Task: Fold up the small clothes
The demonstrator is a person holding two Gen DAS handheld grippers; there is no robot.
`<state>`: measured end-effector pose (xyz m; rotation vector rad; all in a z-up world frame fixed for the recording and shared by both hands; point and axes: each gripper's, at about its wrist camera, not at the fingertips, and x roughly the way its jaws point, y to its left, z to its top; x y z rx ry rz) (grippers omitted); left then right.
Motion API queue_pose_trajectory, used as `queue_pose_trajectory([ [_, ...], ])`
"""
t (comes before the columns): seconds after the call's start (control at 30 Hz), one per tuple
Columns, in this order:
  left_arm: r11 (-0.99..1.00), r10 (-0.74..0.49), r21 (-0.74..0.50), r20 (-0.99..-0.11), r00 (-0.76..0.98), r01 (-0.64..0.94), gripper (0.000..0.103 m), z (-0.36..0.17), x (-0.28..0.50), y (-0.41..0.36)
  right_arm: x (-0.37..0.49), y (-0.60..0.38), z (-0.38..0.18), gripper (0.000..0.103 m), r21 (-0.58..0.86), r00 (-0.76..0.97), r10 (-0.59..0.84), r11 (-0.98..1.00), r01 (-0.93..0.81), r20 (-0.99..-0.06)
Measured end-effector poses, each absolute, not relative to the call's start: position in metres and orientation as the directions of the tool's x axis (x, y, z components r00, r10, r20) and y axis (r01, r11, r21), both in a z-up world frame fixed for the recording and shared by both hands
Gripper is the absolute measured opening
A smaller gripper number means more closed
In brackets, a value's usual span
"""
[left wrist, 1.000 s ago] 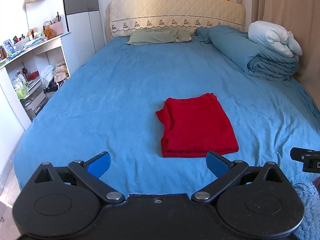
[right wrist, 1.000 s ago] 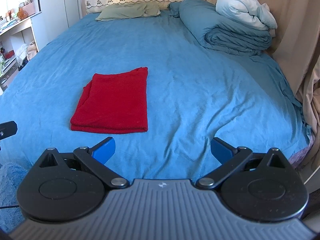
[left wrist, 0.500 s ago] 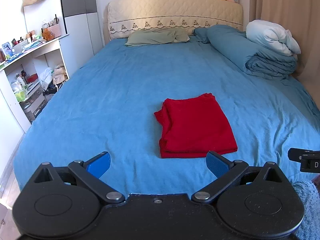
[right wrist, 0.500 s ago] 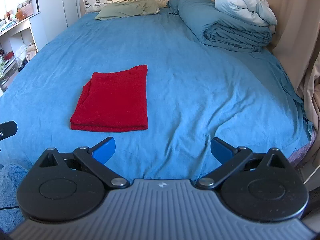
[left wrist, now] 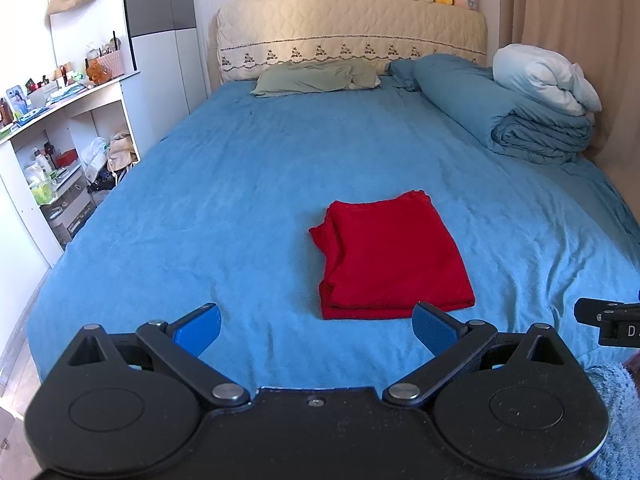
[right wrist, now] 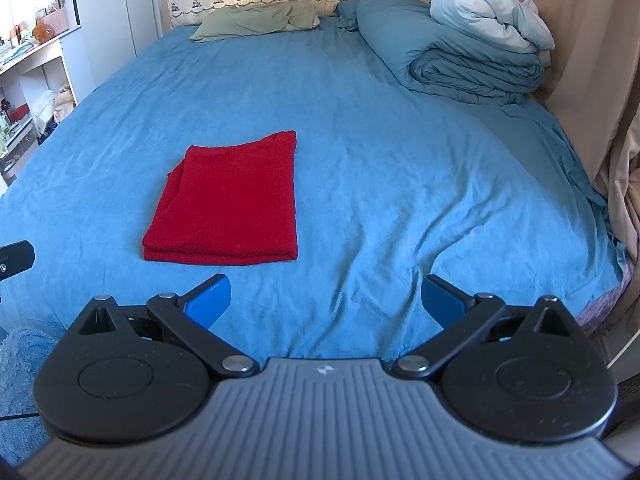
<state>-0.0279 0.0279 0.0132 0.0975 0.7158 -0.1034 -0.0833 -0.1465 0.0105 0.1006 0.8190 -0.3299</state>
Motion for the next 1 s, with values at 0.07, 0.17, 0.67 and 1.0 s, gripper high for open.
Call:
queue_pose_trajectory([
  [0.07,0.990,-0.061,0.054,-0.659,0.750,0.128,0.103,0.0130,-0.0280,0.0268,-0.0834,-0.1455,0.0103,0.103,-0.037,0.635,-0.246,0.945,0.325,-0.733],
  [0.17,0.990,-0.061,0.054,-0.659,0.750,0.128,0.103,0.0129,-0.0281,0.0268,-0.0834,-0.1446,0.0104,0.103,-0.035,0.635,-0.242,0.947,0.320,-0.733],
  [0.67,0.990,-0.063,0.054,-0.652,0.755,0.130,0.103,0.0147,-0.0294,0.0235,-0.0830,-0.1418,0.0113,0.103,-0.033,0.636,-0.241,0.946,0.321,-0.733],
  [1.0,0.990,-0.067,0.056,-0.625,0.778,0.131,0.103,0.0173,-0.0339,0.0250,-0.0828,-0.1419,0.0114,0.103,-0.034,0.639,-0.243,0.946,0.321,-0.730],
])
